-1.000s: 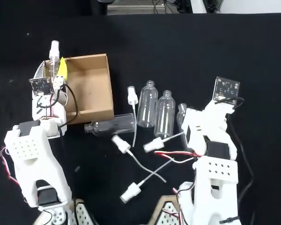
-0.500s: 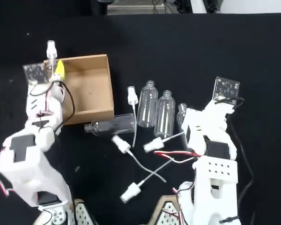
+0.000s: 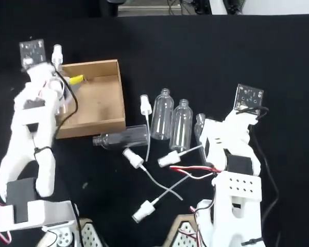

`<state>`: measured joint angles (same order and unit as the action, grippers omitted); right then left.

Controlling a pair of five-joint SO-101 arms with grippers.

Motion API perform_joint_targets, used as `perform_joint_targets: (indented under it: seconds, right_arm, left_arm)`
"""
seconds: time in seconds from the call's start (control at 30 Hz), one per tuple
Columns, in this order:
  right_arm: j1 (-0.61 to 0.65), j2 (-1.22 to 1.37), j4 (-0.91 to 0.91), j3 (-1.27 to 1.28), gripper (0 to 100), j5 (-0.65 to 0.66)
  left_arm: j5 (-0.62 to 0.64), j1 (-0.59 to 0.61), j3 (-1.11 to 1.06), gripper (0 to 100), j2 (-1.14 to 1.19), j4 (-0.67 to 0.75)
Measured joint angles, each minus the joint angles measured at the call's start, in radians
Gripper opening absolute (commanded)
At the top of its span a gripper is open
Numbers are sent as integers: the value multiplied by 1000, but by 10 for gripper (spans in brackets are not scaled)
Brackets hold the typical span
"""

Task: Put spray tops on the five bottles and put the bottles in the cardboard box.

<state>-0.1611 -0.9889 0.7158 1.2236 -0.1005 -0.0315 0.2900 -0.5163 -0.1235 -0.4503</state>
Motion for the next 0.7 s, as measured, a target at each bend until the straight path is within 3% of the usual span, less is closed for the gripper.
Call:
perform_joint_targets:
  seconds: [0.17, 0.37, 0.53, 0.7]
  right_arm:
    - [0, 0, 0, 0, 99, 0]
    - [0, 0, 0, 0, 99, 0]
    - [0, 0, 0, 0, 99, 0]
    - [0, 0, 0, 0, 99, 0]
  left_arm:
    - [-5, -3, 273, 316, 52, -287]
    - [-29, -3, 591, 315, 284, -563]
    - [-38, -2, 798, 315, 439, -684]
    - [-54, 17, 887, 315, 520, -701]
